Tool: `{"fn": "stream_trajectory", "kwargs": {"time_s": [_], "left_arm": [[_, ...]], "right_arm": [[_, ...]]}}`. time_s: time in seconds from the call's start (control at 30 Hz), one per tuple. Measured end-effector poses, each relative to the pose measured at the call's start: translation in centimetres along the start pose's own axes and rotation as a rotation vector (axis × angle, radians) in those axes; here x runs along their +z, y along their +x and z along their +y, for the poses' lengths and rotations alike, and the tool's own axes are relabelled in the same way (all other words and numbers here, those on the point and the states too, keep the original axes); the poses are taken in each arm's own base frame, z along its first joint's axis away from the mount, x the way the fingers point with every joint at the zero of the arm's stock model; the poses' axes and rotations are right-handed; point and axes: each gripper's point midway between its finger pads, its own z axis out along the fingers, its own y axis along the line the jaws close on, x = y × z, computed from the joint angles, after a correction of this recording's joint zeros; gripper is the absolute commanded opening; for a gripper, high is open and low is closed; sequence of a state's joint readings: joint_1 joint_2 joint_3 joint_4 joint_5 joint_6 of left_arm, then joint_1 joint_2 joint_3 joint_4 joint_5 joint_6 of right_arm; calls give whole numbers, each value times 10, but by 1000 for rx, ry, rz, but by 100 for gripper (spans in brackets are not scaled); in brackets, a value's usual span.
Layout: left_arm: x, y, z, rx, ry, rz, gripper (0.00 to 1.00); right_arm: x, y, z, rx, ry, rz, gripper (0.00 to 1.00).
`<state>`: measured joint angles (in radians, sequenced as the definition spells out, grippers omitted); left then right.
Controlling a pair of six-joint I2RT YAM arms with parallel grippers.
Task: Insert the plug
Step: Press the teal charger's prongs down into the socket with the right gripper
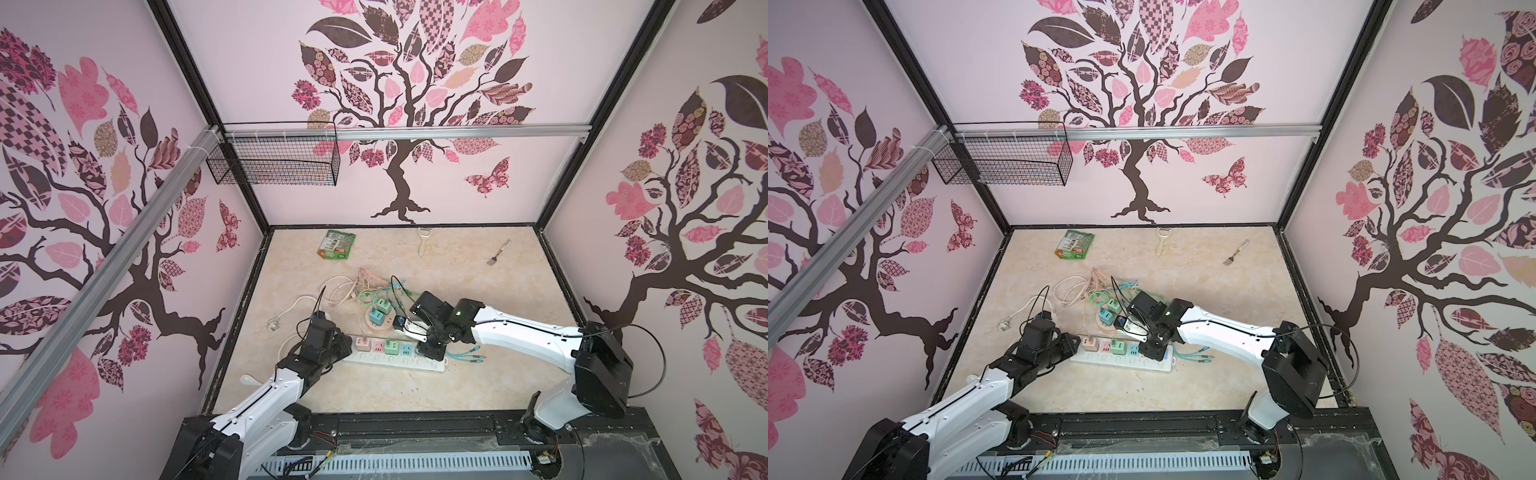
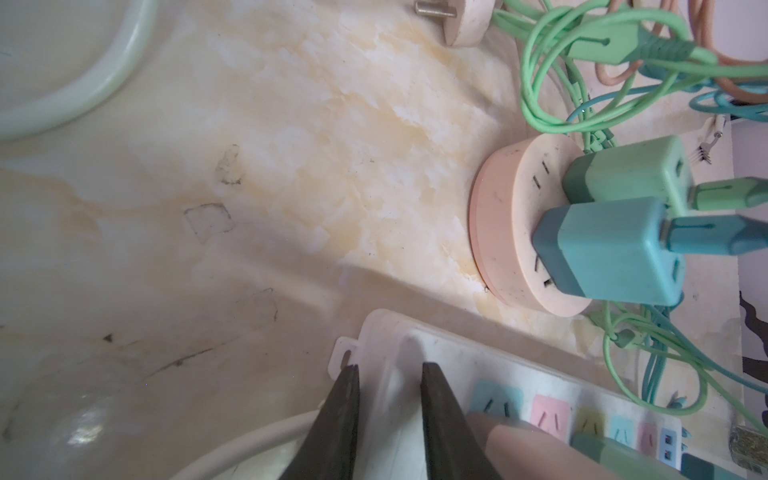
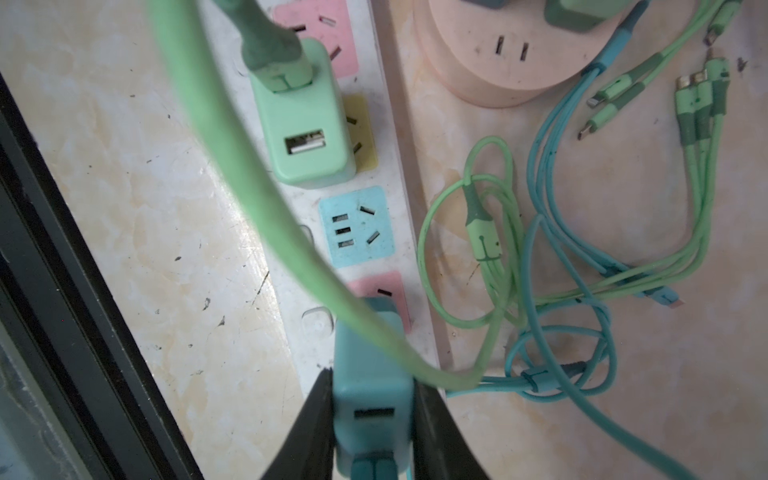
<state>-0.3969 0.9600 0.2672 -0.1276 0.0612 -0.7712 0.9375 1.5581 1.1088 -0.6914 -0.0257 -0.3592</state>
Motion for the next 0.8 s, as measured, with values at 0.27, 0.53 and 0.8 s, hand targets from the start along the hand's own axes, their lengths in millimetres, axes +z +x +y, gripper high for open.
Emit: {"fn": "stream_trajectory", "kwargs": {"time_s": [0.27, 0.53, 0.8], "left_arm": [[1, -1, 0, 6, 2, 1, 28], [1, -1, 0, 5, 5, 2, 27], [0, -2, 0, 1, 7, 3, 27]], "right_arm": [[2, -2, 2, -48, 9, 21, 19], [9, -1, 5, -96, 14, 52, 19], [14, -2, 6, -132, 37, 80, 18]]}}
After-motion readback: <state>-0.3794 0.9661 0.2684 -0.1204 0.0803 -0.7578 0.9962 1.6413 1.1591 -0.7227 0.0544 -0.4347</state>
